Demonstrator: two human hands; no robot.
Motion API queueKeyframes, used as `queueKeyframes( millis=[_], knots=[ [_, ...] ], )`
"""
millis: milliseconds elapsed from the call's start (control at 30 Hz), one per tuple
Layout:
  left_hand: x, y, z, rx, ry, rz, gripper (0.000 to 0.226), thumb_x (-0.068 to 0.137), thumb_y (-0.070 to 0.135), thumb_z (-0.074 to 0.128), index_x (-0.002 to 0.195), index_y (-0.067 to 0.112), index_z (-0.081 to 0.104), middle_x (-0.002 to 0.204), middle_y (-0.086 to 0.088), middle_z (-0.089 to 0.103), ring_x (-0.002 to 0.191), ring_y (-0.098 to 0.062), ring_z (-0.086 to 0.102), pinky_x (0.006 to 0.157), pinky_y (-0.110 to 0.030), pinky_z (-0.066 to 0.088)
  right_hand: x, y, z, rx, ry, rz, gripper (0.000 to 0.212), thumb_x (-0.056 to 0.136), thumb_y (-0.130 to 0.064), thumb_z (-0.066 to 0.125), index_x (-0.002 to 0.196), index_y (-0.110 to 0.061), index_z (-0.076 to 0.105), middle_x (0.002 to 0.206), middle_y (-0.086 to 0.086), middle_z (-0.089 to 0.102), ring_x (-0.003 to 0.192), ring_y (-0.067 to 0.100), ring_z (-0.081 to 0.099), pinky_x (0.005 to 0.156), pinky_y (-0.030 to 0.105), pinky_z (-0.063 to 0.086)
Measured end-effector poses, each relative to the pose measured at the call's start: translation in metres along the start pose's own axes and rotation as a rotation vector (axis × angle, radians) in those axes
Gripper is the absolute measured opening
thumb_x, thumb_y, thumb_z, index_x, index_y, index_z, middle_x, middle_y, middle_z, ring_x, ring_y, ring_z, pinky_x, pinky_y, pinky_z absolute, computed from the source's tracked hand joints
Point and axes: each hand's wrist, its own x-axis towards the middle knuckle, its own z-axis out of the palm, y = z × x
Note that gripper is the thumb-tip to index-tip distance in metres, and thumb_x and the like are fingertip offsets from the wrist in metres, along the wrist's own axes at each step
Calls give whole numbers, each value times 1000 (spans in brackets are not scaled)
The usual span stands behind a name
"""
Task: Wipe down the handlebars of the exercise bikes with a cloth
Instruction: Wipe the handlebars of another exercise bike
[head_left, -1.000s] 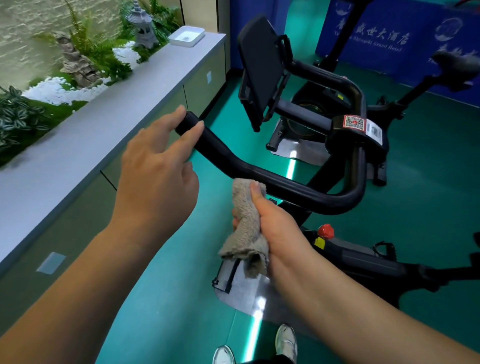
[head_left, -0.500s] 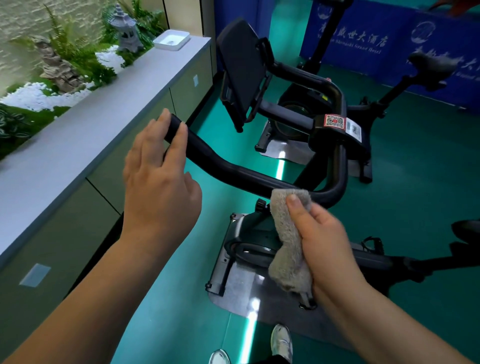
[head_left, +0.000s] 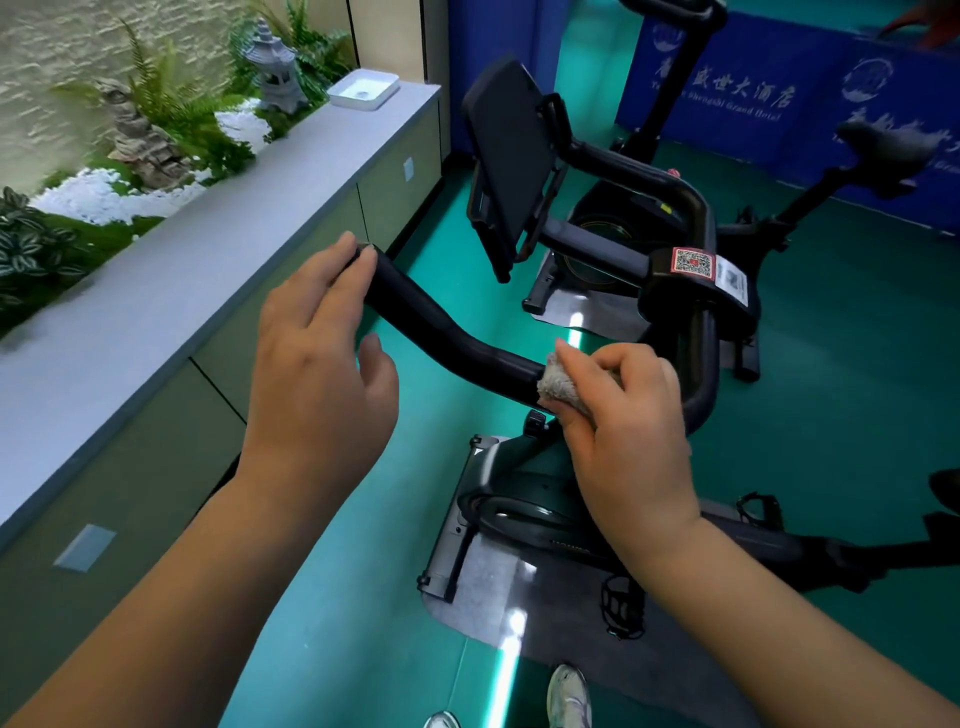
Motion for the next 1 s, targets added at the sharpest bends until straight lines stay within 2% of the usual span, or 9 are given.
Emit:
queueKeyframes(
  millis=[167, 300, 467, 667, 800, 1000],
  knots=[
    [9, -7, -10, -25, -7, -21, 52, 83, -8, 53, 134, 5, 52, 136, -8, 53, 126, -21, 46, 107, -11, 24, 20, -29, 24, 36, -12, -95, 43, 81, -19, 66, 120, -1, 63, 95, 16, 55, 84, 33, 52, 72, 38, 47],
    [15, -12, -14, -25, -21, -14, 53, 80, -12, 53, 130, 5, 56, 131, -8, 57, 121, -18, 49, 102, 1, 20, 38, -49, 42, 117, -38, -95, 46, 81, -21, 62, 121, 1, 62, 95, 16, 55, 84, 34, 53, 71, 38, 48],
    [18, -15, -15, -38, -36, -13, 53, 79, -12, 53, 129, 6, 58, 130, -6, 58, 117, -14, 50, 100, 2, 22, 56, -62, 54, 268, -24, -70, 44, 87, -22, 58, 124, 1, 60, 98, 15, 55, 87, 32, 54, 77, 45, 50],
    [22, -16, -17, -51, -12, 7, 53, 77, -12, 48, 125, 6, 61, 123, -9, 63, 112, -11, 48, 98, 2, 23, 98, -93, 60, 445, 32, -182, 39, 86, -13, 63, 120, 5, 62, 92, 17, 55, 83, 29, 56, 77, 36, 48],
    [20, -17, -18, -51, -16, 8, 53, 77, -10, 46, 125, 7, 62, 123, -7, 63, 113, -11, 49, 98, 1, 24, 95, -86, 55, 461, -25, -187, 37, 86, -14, 62, 119, 3, 63, 89, 14, 54, 80, 27, 54, 74, 37, 47],
    [17, -16, -16, -61, -21, -10, 56, 77, -15, 50, 127, 8, 60, 127, -5, 61, 115, -10, 49, 99, 2, 23, 67, -50, 30, 327, -186, -142, 28, 88, -19, 60, 111, -5, 69, 82, 9, 49, 74, 27, 49, 64, 45, 47]
  ],
)
